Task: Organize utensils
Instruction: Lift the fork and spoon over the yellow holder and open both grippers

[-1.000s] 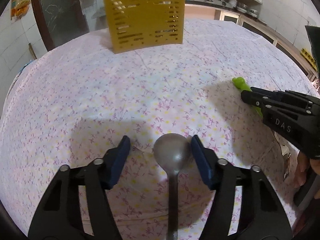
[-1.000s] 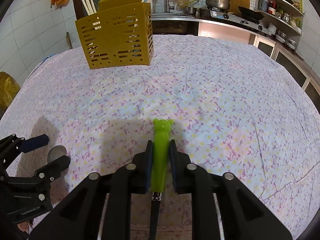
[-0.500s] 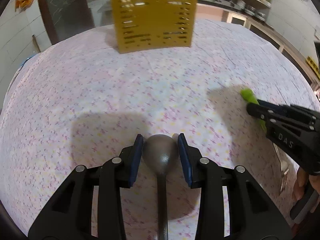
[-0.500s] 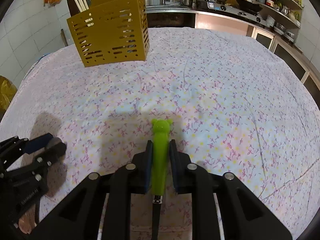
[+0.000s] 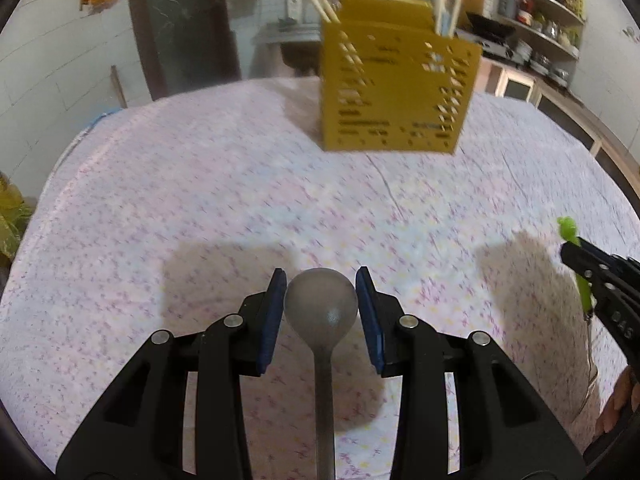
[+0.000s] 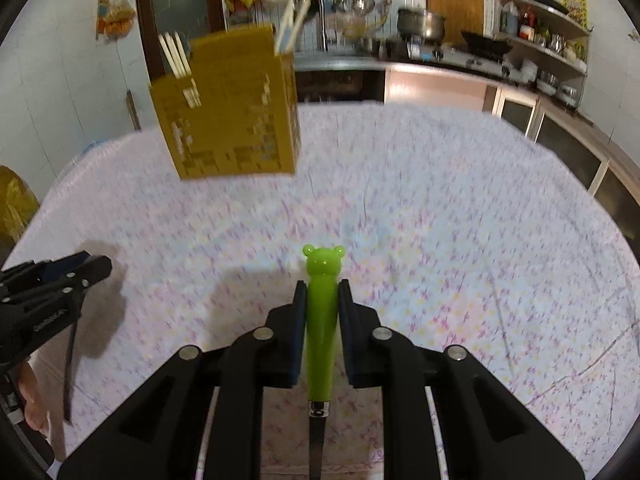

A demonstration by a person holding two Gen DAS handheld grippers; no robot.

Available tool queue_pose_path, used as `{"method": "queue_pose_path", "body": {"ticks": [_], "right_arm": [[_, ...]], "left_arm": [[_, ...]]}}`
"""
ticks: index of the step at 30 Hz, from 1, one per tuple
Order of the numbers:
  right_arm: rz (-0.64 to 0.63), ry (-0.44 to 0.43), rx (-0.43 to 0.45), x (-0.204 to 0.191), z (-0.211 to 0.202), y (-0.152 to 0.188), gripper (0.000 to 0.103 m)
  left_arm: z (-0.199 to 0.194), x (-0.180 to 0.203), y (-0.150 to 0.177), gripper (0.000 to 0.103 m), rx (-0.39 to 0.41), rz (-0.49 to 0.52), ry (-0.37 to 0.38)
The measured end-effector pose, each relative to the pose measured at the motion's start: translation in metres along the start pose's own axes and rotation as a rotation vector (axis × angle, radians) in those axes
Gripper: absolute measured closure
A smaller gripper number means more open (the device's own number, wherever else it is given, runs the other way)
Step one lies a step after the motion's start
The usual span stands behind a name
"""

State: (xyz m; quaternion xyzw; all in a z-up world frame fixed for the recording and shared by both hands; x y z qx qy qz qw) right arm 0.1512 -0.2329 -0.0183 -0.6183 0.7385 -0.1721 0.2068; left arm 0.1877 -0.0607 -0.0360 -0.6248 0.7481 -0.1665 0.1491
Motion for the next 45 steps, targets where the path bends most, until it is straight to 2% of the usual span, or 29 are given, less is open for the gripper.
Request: {"method": "queue_pose_path", "body": {"ticks": [10, 15, 26, 33, 45], "right_arm": [[0.017, -0.009, 0.252, -0.009, -0.049, 0.002, 0.087], [0.014, -0.005, 0.326, -0.015, -0.062, 0.005, 0.087], [0.020, 0.004, 0.400, -0.018, -0.079, 0.014, 0.087], [0.025, 0.015, 0.439, -0.019, -0.086, 0.004, 0.087], [0.012, 0.017, 0.427, -0.025, -0.078, -0.030, 0.087]], "left_arm": [[-0.044, -0.015, 0.004, 0.068, 0.186, -0.042, -0.029], [-0.062, -0.019, 0.009, 0.068, 0.273, -0.049, -0.024], [-0.077, -0.031, 0.018, 0.068, 0.345, -0.071, -0.011], [-0.081, -0.038, 0.012, 0.068, 0.374, -0.081, -0.011], [-0.093, -0.051, -0.026, 0.068, 0.464, -0.088, 0.025]]}}
Point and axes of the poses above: each gripper's, at about its wrist camera, not at the fingertips, and z roughly the way its jaws point, x to its right, y to its underside, the point moved 1 cm from there along z, roughly the way its jaws point, and after that the axes turned 15 degrees about -x, right-handed, at the moved point
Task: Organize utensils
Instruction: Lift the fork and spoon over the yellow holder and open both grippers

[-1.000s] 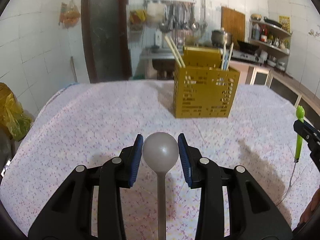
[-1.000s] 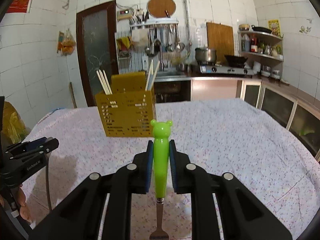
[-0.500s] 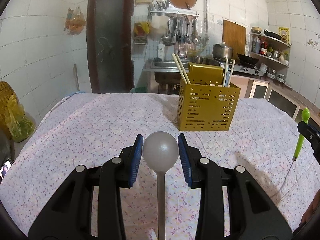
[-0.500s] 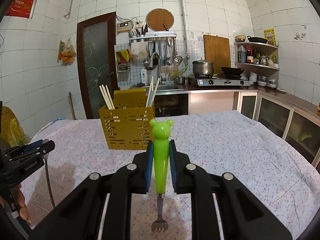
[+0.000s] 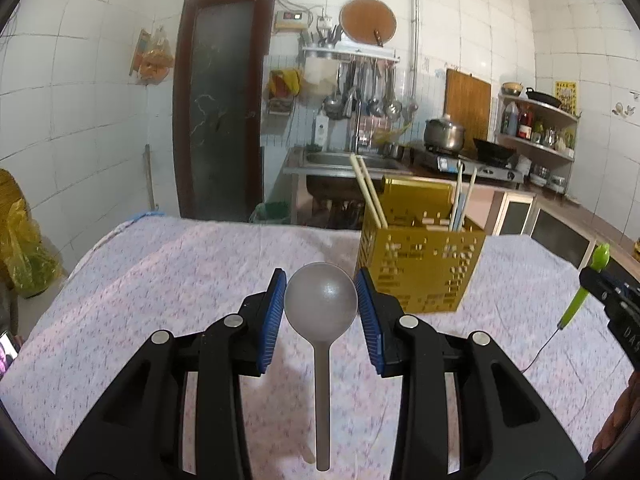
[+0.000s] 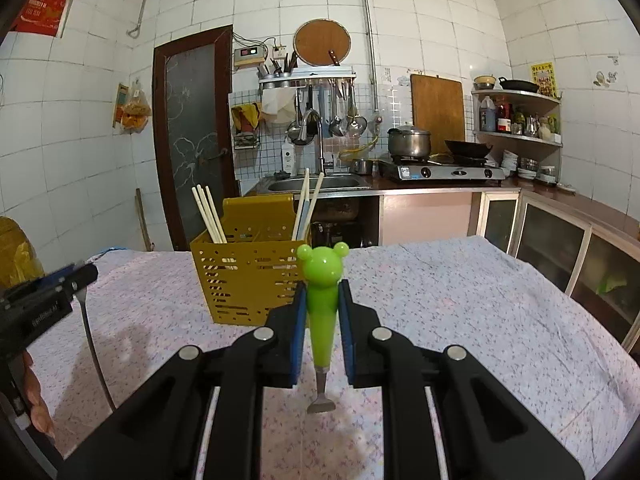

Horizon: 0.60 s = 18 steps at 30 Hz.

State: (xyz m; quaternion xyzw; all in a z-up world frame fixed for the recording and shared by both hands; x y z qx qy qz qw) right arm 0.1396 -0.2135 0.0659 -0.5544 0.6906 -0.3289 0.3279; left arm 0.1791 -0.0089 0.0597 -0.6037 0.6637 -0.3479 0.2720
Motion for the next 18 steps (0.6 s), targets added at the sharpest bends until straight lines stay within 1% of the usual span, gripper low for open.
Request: {"method": "queue_pose_path", "body": {"ticks": [6, 9, 10, 12, 18], "right_arm": [[-0.001, -0.008, 0.007, -0.002, 0.006, -0.012, 0.087], [0.006, -0.017, 0.025, -0.002, 0.004, -0.025, 0.087], [0.007, -0.018, 0.031, -0.003, 0.004, -0.028, 0.087], [0.008, -0.020, 0.054, -0.003, 0.000, -0.044, 0.087], [0.003, -0.021, 0.137, -0.008, -0.007, -0.103, 0.087]], "left_arm": [[0.005, 0.002, -0.020, 0.068, 0.029, -0.001, 0.022], [0.004, 0.005, -0.037, 0.068, 0.057, -0.009, 0.037], [0.003, 0.007, -0.047, 0.068, 0.073, -0.005, 0.042], [0.001, 0.012, -0.063, 0.068, 0.101, 0.001, 0.046], [-0.007, 0.033, -0.129, 0.068, 0.217, 0.015, 0.092]]}}
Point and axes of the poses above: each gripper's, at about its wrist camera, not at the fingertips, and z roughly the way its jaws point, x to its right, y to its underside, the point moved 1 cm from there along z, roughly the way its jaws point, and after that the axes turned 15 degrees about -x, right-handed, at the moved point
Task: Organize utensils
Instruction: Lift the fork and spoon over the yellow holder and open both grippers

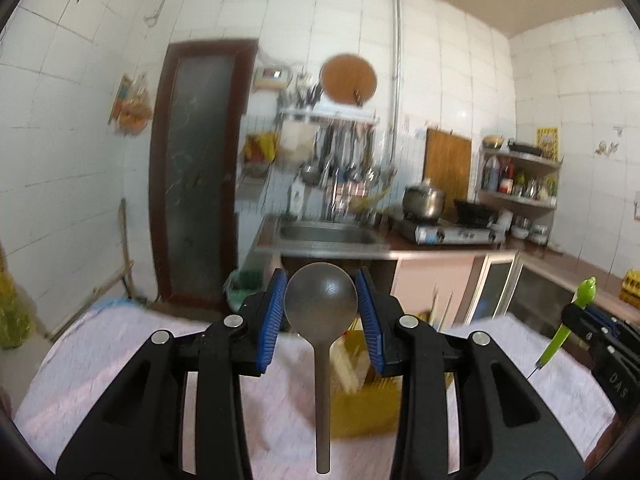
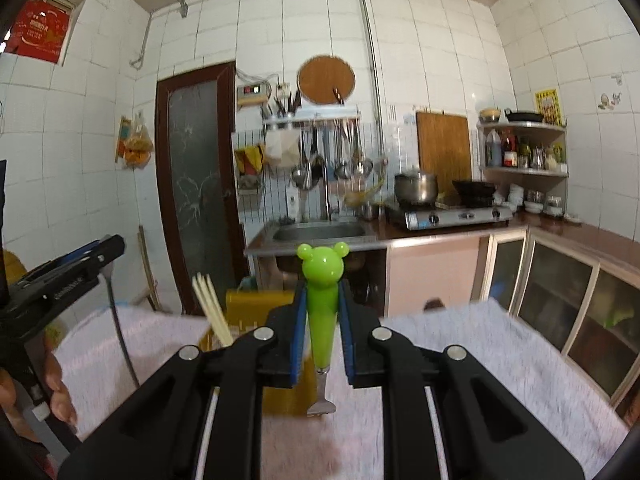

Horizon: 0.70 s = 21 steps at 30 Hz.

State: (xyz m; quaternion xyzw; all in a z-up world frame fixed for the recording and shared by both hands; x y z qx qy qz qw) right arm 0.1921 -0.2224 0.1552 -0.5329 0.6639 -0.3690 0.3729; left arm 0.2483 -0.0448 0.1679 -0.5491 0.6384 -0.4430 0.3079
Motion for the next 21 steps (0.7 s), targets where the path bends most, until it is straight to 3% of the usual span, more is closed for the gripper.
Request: {"method": "queue_pose_path", "body": {"ticks": [4, 8, 12, 16, 21], "right_arm": [[-0.008, -0.004, 0.008, -0.006, 0.017, -0.035, 0.087], [-0.002, -0.024, -0.015, -0.011, 0.046, -0.056, 0.087], [0.011, -0.048, -0.078, -0.011, 0.082, -0.056, 0.087], [0.017, -0.068, -0.170, -0.007, 0.118, -0.044, 0.087], [0.021, -0.074, -0.254, -0.004, 0.153, -0.025, 0.087]], "left_arm": [[0.022, 0.016, -0.034, 0.068, 0.050, 0.000, 0.036], [0.058, 0.033, -0.047, 0.068, 0.064, 0.040, 0.050], [0.097, 0.040, -0.040, 0.068, 0.057, 0.072, 0.052], [0.138, 0.034, -0.021, 0.068, -0.015, 0.055, 0.067], [0.162, 0.025, 0.000, 0.068, -0.077, 0.043, 0.058]]}}
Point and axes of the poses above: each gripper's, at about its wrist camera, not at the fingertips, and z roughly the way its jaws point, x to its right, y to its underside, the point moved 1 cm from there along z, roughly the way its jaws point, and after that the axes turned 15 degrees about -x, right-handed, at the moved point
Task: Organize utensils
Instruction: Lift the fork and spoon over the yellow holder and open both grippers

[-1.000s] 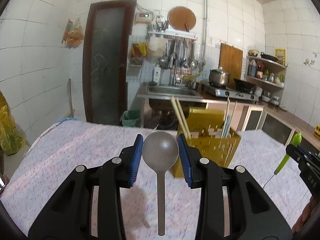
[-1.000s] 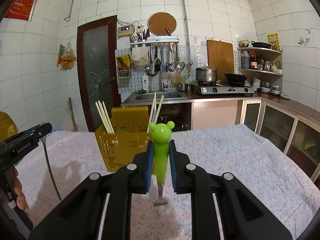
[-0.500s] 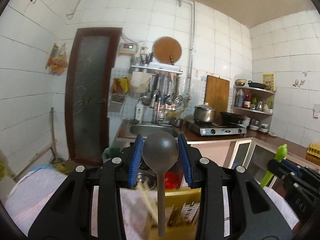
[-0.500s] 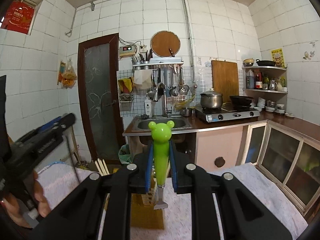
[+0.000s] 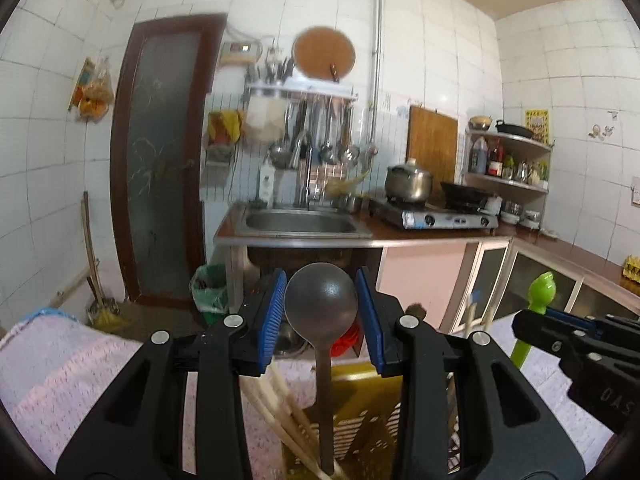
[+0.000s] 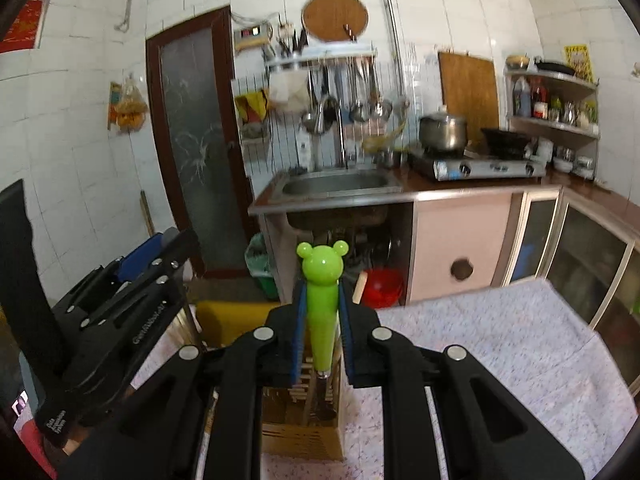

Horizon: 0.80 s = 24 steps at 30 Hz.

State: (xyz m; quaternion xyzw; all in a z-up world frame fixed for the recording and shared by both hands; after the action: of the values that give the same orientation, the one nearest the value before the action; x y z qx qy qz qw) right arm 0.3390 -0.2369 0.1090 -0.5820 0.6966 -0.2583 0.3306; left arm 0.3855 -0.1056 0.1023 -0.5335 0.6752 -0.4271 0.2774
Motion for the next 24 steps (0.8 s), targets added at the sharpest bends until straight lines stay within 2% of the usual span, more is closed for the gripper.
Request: {"method": "queue_pose_path", "body": {"ticks": [3, 5, 7, 8, 9, 10, 14, 18, 24], "right_arm": [[0.000, -0.004, -0.033, 0.000, 0.018, 0.009, 0.087], [0.000, 0.004, -0.040, 0.002, 0.023, 0.013, 0.085], [-0.004, 0.018, -0.040, 0.004, 0.023, 0.017, 0.071], [-0.003, 0.031, -0.030, 0.006, 0.019, 0.018, 0.058], [0.000, 0.037, -0.017, 0.007, 0.013, 0.021, 0.056], [0.003, 0.040, -0.010, 0.008, 0.008, 0.022, 0.055], [0.011, 0.048, 0.026, 0.012, -0.023, 0.032, 0.045], [-0.012, 0.072, 0.067, 0.010, -0.057, 0.058, 0.028], [-0.032, 0.067, 0.107, 0.005, -0.098, 0.116, 0.011]], "left_arm": [[0.006, -0.007, 0.009, 0.066, -0.022, -0.006, -0.017], [0.003, -0.012, 0.012, 0.053, -0.040, -0.009, -0.024], [-0.008, -0.015, 0.014, 0.045, -0.036, -0.001, -0.019], [-0.015, -0.016, 0.015, 0.040, -0.033, 0.002, -0.038], [-0.023, -0.019, 0.016, 0.032, -0.025, 0.002, -0.048], [-0.036, -0.021, 0.018, 0.028, -0.009, 0.004, -0.054], [-0.075, -0.028, 0.027, 0.020, -0.010, 0.001, -0.074], [-0.121, -0.038, 0.051, 0.005, -0.006, -0.024, -0.101], [-0.178, -0.045, 0.098, 0.005, -0.001, -0.021, -0.152]]}}
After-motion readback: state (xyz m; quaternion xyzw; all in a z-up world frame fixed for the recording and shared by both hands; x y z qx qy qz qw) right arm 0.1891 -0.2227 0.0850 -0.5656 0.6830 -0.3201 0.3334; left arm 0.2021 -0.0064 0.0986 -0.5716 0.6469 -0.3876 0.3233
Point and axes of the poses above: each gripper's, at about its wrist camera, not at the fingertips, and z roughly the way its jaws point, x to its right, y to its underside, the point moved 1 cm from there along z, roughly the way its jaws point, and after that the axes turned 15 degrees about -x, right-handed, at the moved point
